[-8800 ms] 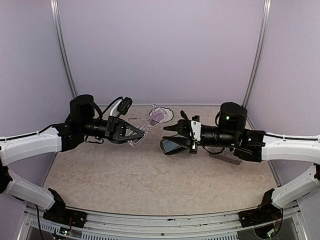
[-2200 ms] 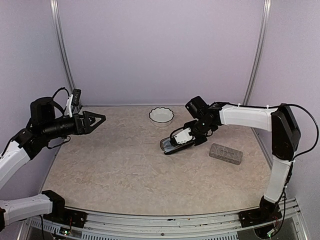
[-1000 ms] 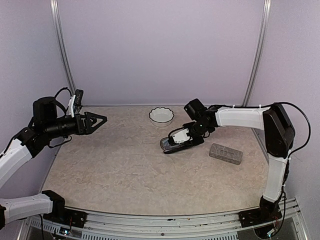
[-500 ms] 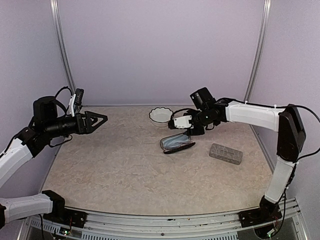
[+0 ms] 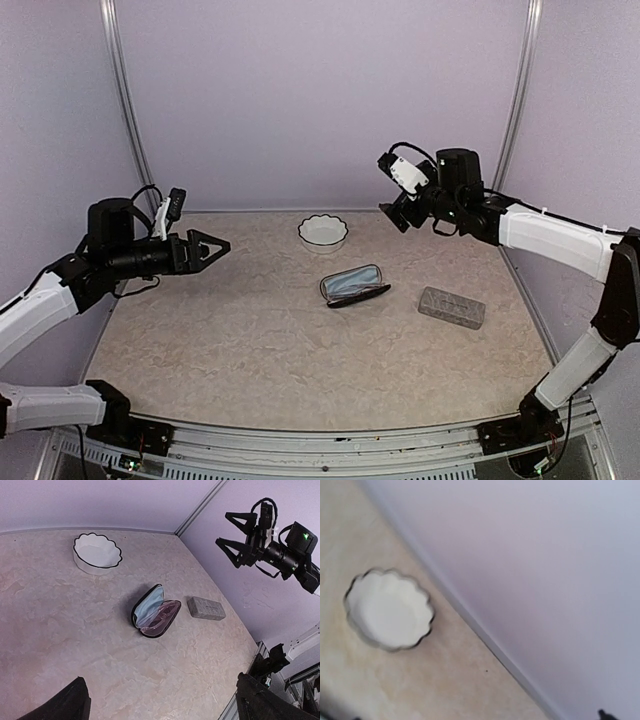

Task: Organize the sunglasses
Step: Move the case with the sunglasses to the center of the board.

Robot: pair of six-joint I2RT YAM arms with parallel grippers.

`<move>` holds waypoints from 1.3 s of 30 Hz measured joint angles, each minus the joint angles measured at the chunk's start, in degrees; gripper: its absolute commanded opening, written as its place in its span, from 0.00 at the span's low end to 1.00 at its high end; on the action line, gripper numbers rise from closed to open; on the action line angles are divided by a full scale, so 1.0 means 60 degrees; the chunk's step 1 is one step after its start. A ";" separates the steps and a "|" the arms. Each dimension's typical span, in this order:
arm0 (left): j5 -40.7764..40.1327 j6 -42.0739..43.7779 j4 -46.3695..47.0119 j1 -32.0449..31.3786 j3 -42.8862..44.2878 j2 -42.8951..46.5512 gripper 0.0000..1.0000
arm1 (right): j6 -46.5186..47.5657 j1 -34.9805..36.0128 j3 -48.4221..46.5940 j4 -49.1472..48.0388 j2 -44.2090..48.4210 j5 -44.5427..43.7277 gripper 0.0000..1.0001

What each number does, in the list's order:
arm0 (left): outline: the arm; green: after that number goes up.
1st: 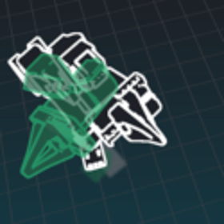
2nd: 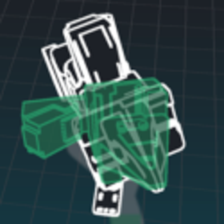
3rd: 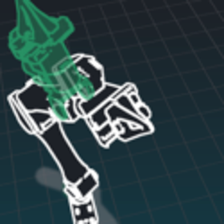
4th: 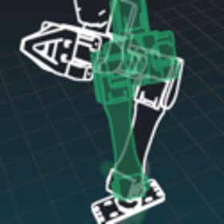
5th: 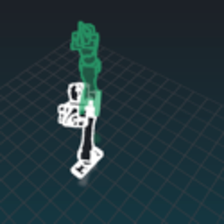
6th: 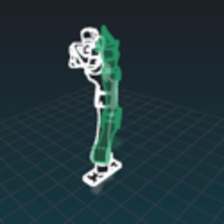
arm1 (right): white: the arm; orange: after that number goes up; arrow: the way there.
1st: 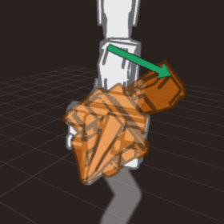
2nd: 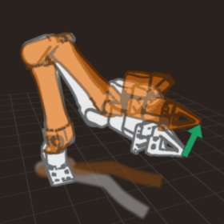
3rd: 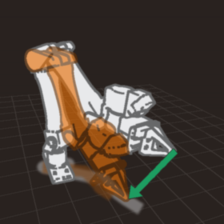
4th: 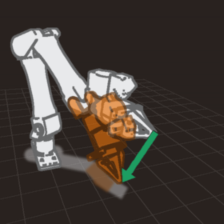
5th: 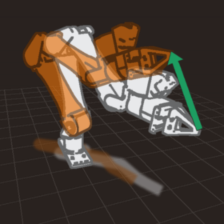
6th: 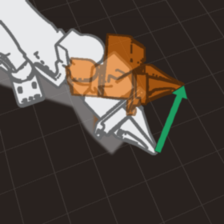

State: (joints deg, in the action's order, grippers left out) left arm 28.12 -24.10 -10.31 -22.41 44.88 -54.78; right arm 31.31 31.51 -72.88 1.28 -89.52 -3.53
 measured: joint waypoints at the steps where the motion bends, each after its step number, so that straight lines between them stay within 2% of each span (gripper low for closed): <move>1: -0.0087 -0.0015 0.0004 -0.0135 0.0000 -0.0051 0.99 | -0.0590 -0.0084 0.0025 -0.0186 0.0026 -0.0022 1.00; 5: -0.0463 -0.0066 0.0102 -0.0674 0.0000 -0.0244 0.99 | -0.2779 -0.0255 -0.0080 -0.0535 -0.0029 0.0004 1.00; 8: -0.0670 -0.0164 0.0142 -0.0962 0.0000 -0.0419 0.99 | -0.4102 -0.0317 -0.0583 -0.0535 -0.0495 0.0685 1.00; 12: -0.0936 -0.0255 0.0146 -0.1202 0.0000 -0.0579 0.99 | -0.5501 -0.0313 -0.1144 -0.0339 -0.1413 0.1443 1.00; 16: -0.1100 -0.0273 0.0146 -0.1381 0.0011 -0.0634 0.99 | -0.6426 -0.0131 -0.1818 0.0255 -0.2634 0.1450 1.00; 21: -0.1198 -0.0306 0.0146 -0.1428 0.0018 -0.0648 0.99 | -0.6991 0.0288 -0.2524 0.1235 -0.3694 0.1348 1.00; 30: -0.1271 -0.0401 0.0146 -0.1479 0.0022 -0.0648 0.99 | -0.7147 0.1071 -0.5074 0.3209 -0.5595 0.0820 0.99; 39: -0.1275 -0.0393 0.0142 -0.1479 0.0022 -0.0648 0.99 | -0.7271 0.1286 -0.5727 0.4528 -0.6561 0.0459 0.97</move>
State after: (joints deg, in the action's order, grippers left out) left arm 20.47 -26.46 -9.45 -31.29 45.01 -58.67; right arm -12.32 39.22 -107.24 28.45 -128.88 -0.78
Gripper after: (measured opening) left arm 0.988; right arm 0.968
